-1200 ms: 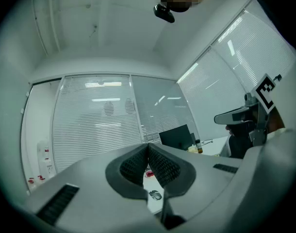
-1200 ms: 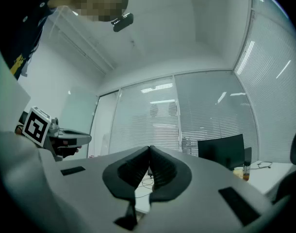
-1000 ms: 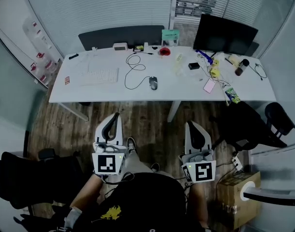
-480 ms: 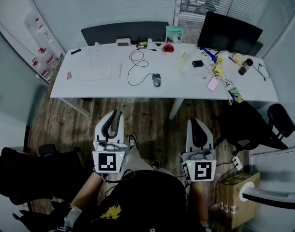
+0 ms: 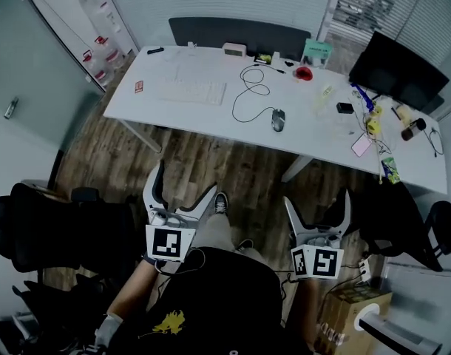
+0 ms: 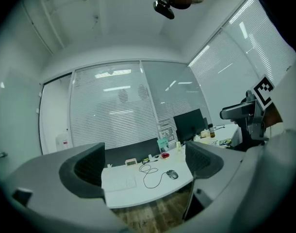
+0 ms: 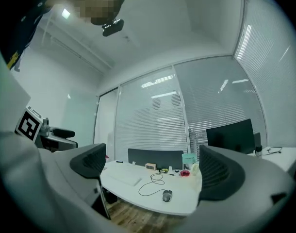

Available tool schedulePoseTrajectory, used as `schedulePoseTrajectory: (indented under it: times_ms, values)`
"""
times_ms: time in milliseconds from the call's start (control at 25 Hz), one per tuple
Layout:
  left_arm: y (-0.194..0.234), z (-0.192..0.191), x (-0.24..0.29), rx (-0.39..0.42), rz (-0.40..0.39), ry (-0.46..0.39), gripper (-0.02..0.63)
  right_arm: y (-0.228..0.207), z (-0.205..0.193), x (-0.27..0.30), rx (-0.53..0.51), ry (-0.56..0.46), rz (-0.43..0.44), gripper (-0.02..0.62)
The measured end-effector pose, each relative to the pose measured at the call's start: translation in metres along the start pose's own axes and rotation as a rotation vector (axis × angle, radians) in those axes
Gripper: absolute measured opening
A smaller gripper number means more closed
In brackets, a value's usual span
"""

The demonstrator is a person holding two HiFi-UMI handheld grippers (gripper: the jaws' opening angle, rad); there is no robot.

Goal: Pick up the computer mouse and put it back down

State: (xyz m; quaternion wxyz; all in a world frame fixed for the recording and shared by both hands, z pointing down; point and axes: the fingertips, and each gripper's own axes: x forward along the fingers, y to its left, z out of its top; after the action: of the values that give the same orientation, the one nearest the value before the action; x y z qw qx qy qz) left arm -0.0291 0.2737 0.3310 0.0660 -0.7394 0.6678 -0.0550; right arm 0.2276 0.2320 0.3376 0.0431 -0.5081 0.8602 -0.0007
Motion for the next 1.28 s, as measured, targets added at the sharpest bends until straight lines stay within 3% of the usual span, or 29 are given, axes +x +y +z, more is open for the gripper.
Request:
schedulePoseTrajectory:
  times_ms: [240, 520, 720, 840, 960, 1160, 1280]
  values:
    - [0.045, -0.032, 0.061, -0.012, 0.030, 0.044, 0.499, 0.002, -0.030, 0.073, -0.007, 0.079, 0.008, 0.597]
    - [0.094, -0.063, 0.197, -0.082, -0.035, 0.059, 0.499, -0.023, -0.068, 0.195, -0.010, 0.215, -0.077, 0.597]
    - [0.144, -0.084, 0.289, -0.159, -0.105, 0.045, 0.498, -0.023, -0.093, 0.275, -0.086, 0.320, -0.125, 0.595]
    - [0.161, -0.097, 0.330, -0.132, -0.156, 0.019, 0.497, -0.027, -0.117, 0.308, -0.059, 0.374, -0.171, 0.595]
    - [0.166, -0.112, 0.355, -0.036, -0.218, 0.009, 0.497, -0.028, -0.149, 0.329, -0.062, 0.455, -0.166, 0.540]
    - [0.159, -0.152, 0.387, -0.097, -0.235, 0.068, 0.497, -0.044, -0.201, 0.359, -0.056, 0.552, -0.187, 0.521]
    - [0.144, -0.185, 0.401, -0.133, -0.257, 0.161, 0.497, -0.055, -0.246, 0.371, -0.010, 0.611, -0.207, 0.507]
